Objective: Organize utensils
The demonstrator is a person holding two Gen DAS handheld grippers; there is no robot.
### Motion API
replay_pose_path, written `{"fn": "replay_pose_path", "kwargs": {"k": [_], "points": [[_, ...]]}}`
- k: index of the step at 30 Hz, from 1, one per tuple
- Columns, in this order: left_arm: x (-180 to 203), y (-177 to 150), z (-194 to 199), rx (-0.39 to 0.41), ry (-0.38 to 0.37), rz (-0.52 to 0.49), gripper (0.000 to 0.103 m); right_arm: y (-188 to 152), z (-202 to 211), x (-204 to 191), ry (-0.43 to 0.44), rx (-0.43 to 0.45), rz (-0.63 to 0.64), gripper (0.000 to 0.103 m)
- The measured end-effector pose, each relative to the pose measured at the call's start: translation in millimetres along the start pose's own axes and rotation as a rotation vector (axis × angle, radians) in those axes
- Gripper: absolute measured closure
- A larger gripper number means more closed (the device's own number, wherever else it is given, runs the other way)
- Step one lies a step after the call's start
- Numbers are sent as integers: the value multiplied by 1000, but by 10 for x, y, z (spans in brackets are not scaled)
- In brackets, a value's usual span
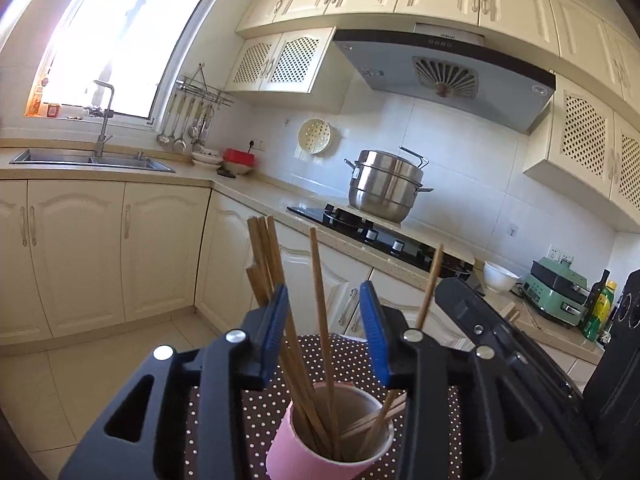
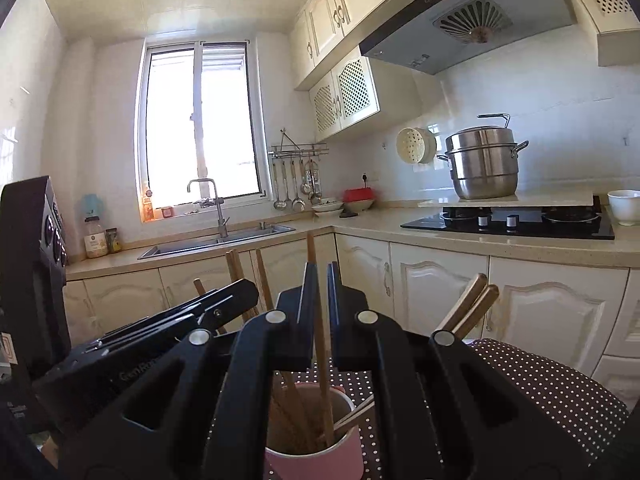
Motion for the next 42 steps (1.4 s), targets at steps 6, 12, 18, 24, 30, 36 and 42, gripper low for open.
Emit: {"fn": "replay_pose_path", "kwargs": {"k": [6,12,18,24,30,36,42], "points": [[-9,-30,135,-16,29,-13,54,-75,106,-20,-22,-26,0,97],[0,-65,267,-33,50,-22,52,-113,181,-62,-39,-48,3,97],[19,-104,403,-47,68,-30,40,-182,260,-82,-54,-79,-16,96],[-19,-165,524,-79,79,-17,36,-219,384,-131,-73,-92,-21,78],[-50,-264,713,-113,85,-7,35,-236,574,-154,-90,-95,-27,59],[-17,-505,823,-227,88,-1,35,-393,714,-155,-105,-177,-30,50],[35,-960,831,-419,149,11,35,-707,805,-165,-118,-326,-22,44]]}}
Point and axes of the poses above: each gripper's, at about its wrist camera, not at the fingertips, and z roughly against the way its jaws point, x to its right, y to its top, the point moved 4 cm from there along -z, roughly the way its jaws point, and after that the axes turned 9 degrees about -x, right-handed, at the moved point
